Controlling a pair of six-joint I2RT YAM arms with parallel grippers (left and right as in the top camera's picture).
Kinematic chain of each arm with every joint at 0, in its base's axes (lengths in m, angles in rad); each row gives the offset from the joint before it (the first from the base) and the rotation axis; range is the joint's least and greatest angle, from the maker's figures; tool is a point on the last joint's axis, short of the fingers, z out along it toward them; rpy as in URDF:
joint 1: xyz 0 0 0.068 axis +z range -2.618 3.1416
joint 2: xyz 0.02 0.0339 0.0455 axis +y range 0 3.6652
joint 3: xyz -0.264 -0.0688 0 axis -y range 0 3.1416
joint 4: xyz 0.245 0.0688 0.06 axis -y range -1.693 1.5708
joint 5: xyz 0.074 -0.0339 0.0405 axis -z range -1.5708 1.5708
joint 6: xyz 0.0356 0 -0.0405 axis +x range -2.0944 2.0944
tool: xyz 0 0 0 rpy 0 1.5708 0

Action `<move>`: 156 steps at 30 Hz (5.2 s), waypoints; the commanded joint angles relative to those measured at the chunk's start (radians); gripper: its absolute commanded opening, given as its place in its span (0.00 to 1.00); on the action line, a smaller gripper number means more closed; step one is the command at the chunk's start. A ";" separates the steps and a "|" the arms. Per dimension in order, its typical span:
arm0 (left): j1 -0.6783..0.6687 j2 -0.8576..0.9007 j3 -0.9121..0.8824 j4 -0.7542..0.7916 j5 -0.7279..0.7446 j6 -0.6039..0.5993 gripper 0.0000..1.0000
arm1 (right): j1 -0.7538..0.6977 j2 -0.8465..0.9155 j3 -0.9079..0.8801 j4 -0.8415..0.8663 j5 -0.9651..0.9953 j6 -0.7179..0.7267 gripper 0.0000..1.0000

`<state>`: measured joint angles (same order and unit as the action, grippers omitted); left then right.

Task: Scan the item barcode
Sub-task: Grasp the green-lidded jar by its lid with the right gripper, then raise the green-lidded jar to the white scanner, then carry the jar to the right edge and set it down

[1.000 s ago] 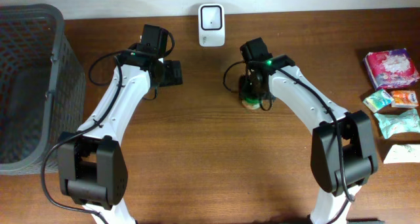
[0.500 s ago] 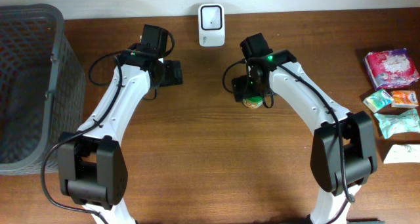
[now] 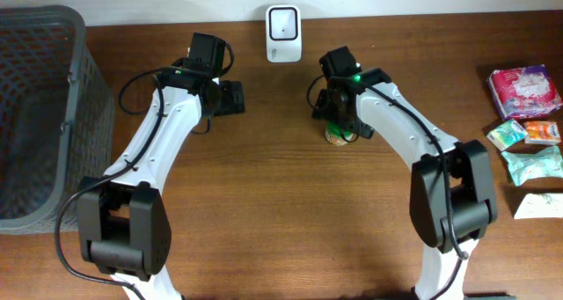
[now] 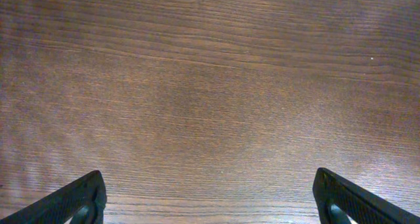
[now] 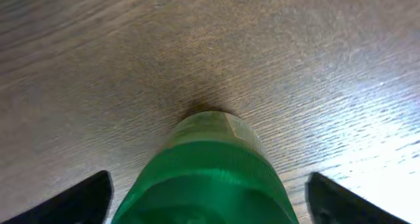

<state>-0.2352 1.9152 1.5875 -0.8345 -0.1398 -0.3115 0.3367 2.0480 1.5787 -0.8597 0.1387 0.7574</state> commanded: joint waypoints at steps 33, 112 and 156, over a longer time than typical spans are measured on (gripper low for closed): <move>0.003 0.007 -0.003 -0.002 -0.011 -0.013 0.99 | -0.055 0.021 0.267 -0.216 -0.172 -0.726 0.99; 0.003 0.007 -0.003 -0.002 -0.011 -0.012 0.99 | -0.020 0.087 0.362 0.614 -0.004 -1.069 0.53; 0.003 0.007 -0.003 -0.002 -0.011 -0.012 0.99 | -0.522 0.053 0.418 0.094 0.409 -0.666 0.56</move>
<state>-0.2352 1.9152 1.5875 -0.8349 -0.1398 -0.3115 -0.1108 2.1178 2.0098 -0.7292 0.5781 0.0654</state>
